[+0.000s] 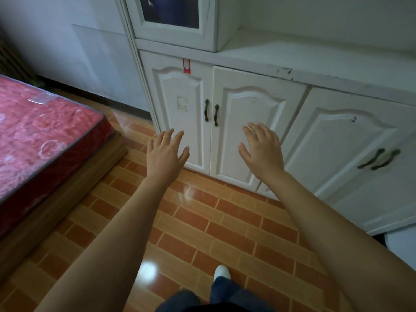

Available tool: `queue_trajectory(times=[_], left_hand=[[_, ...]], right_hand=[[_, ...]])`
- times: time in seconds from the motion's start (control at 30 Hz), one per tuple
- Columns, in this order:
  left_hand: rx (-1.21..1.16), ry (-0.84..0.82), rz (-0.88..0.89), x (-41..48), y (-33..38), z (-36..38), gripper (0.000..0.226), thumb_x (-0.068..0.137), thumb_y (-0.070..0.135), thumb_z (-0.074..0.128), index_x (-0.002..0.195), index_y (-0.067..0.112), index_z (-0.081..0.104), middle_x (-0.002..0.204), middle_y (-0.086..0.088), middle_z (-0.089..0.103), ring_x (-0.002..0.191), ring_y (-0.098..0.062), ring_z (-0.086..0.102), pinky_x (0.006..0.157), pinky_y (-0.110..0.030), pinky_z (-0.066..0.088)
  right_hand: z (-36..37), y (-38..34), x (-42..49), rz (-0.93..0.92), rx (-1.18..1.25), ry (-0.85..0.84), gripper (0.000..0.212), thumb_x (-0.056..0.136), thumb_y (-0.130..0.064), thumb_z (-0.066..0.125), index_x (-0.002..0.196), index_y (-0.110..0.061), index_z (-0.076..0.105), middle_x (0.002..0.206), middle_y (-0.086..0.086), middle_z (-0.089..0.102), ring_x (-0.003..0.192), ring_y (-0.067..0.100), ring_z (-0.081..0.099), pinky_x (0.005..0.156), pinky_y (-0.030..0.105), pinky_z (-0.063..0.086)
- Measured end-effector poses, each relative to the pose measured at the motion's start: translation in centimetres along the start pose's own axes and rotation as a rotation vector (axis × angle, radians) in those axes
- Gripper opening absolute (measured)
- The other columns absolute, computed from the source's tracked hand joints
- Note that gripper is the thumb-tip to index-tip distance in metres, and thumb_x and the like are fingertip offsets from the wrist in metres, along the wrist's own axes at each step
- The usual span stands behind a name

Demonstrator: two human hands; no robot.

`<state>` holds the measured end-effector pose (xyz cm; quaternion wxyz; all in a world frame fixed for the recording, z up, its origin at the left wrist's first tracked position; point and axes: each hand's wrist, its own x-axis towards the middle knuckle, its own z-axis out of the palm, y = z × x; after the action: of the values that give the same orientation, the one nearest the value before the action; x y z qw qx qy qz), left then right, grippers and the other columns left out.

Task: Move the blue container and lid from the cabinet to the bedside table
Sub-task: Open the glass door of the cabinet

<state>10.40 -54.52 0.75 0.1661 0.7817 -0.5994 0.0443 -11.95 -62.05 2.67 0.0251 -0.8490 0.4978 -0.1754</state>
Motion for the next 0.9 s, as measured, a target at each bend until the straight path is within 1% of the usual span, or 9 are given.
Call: queue_trajectory(times=[0.2,0.33,0.5,0.63,0.7,0.8,0.9], left_hand=[[0.02,-0.011,-0.062,4.3,0.4,2.1,0.049,0.092,0.042,0.038,0.137,0.022,0.035,0.144,-0.008,0.041,0.135,-0.027,0.031,0.111,-0.051,0.025],[0.018,-0.019,-0.096,7.3,0.6,3.5,0.049,0.092,0.042,0.039,0.136,0.022,0.036,0.144,-0.008,0.041,0.135,-0.026,0.031,0.111,-0.049,0.025],[0.028,-0.043,-0.09,12.1,-0.3,5.7,0.05,0.093,0.045,0.036,0.138,0.023,0.033,0.146,-0.007,0.037,0.137,-0.025,0.028,0.114,-0.049,0.021],[0.01,-0.04,-0.093,16.9,-1.5,7.1,0.051,0.093,0.046,0.035,0.138,0.024,0.032,0.147,-0.006,0.036,0.137,-0.026,0.028,0.114,-0.051,0.021],[-0.002,-0.045,-0.091,19.2,-2.1,7.7,0.051,0.093,0.046,0.034,0.138,0.024,0.032,0.147,-0.006,0.036,0.137,-0.026,0.028,0.113,-0.052,0.022],[-0.015,-0.051,-0.072,22.7,-2.9,8.5,0.05,0.093,0.046,0.035,0.138,0.024,0.032,0.147,-0.006,0.037,0.138,-0.026,0.027,0.114,-0.052,0.021],[-0.015,-0.05,-0.061,25.5,-3.6,9.1,0.05,0.093,0.046,0.034,0.138,0.024,0.032,0.146,-0.006,0.037,0.138,-0.026,0.027,0.114,-0.051,0.021]], right_hand=[[1.1,2.9,5.9,-0.05,0.009,-0.038,0.052,0.089,-0.036,0.03,0.132,-0.009,0.039,0.143,0.013,0.042,0.136,0.031,0.031,0.113,0.051,0.024],[2.7,3.6,9.1,-0.077,0.021,-0.066,0.054,0.088,-0.038,0.027,0.132,-0.01,0.04,0.142,0.014,0.043,0.135,0.032,0.033,0.111,0.051,0.026],[4.5,4.1,13.8,-0.091,0.047,-0.066,0.046,0.091,-0.03,0.038,0.131,-0.008,0.041,0.142,0.016,0.043,0.135,0.034,0.032,0.111,0.053,0.025],[5.7,4.5,18.2,-0.089,0.03,-0.066,0.046,0.092,-0.032,0.038,0.132,-0.009,0.04,0.143,0.015,0.042,0.136,0.033,0.03,0.112,0.052,0.023],[6.2,4.6,20.4,-0.078,0.018,-0.07,0.048,0.092,-0.034,0.034,0.132,-0.009,0.04,0.142,0.015,0.043,0.136,0.033,0.031,0.112,0.051,0.024],[6.9,4.5,23.6,-0.062,0.018,-0.057,0.056,0.088,-0.04,0.023,0.129,-0.008,0.043,0.139,0.016,0.047,0.133,0.034,0.035,0.11,0.05,0.027],[7.8,4.3,26.0,-0.066,0.021,-0.055,0.059,0.087,-0.041,0.02,0.13,-0.008,0.043,0.139,0.015,0.047,0.133,0.033,0.036,0.11,0.05,0.028]])
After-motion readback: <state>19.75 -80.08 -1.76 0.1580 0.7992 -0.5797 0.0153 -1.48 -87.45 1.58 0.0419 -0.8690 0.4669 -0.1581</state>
